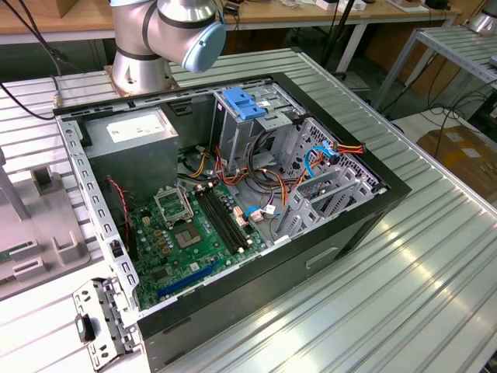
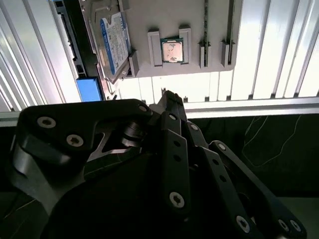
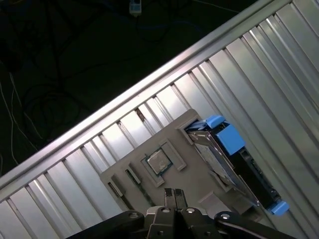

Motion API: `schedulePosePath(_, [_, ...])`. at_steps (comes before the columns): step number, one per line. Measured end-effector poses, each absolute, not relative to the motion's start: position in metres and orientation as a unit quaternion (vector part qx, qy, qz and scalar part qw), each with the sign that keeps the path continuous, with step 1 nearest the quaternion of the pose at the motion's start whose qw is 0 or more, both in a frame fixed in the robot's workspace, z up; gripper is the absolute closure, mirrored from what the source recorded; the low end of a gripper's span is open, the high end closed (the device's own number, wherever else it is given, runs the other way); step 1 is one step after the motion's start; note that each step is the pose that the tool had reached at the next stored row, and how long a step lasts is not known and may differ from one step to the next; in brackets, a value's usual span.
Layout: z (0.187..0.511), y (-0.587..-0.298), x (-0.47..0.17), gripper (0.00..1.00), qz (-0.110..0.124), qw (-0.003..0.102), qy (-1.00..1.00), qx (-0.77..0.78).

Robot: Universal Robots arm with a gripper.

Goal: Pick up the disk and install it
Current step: 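Pick up the disk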

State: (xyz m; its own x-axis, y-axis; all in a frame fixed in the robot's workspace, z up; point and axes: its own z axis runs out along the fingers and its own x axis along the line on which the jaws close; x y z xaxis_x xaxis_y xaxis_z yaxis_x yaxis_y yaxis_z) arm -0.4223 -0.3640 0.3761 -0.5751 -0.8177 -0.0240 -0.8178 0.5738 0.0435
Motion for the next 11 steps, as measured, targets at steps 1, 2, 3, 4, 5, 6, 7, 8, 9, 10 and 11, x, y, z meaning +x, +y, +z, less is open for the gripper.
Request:
schedulePosePath(1, [0.3761, -0.3640, -0.4223, 0.89, 0.025, 0.001, 0.885, -0.465])
schedulePosePath(2, [0.3761, -0.3640, -0.4223, 0.89, 0.025, 0.000, 0.884, -0.467])
schedulePosePath(3, [0.3761, -0.3640, -0.4223, 0.89, 0.025, 0.000, 0.883, -0.469])
schedulePosePath(4, [0.3761, -0.3640, -0.4223, 0.89, 0.025, 0.000, 0.881, -0.472])
schedulePosePath(5, [0.3761, -0.3640, -0.4223, 0.89, 0.025, 0.000, 0.879, -0.475])
schedulePosePath(6, [0.3761, -0.3640, -0.4223, 0.89, 0.025, 0.000, 0.878, -0.477])
schedulePosePath(7, [0.3761, -0.3640, -0.4223, 0.89, 0.025, 0.000, 0.877, -0.479])
schedulePosePath(8, [0.3761, -0.3640, -0.4223, 0.89, 0.025, 0.000, 0.876, -0.482])
schedulePosePath(9, [0.3761, -0.3640, -0.4223, 0.89, 0.025, 0.000, 0.874, -0.486])
schedulePosePath(10, [0.3761, -0.3640, -0.4223, 0.89, 0.025, 0.000, 0.871, -0.491])
schedulePosePath(11, [0.3761, -0.3640, -0.4223, 0.89, 0.025, 0.000, 0.868, -0.495])
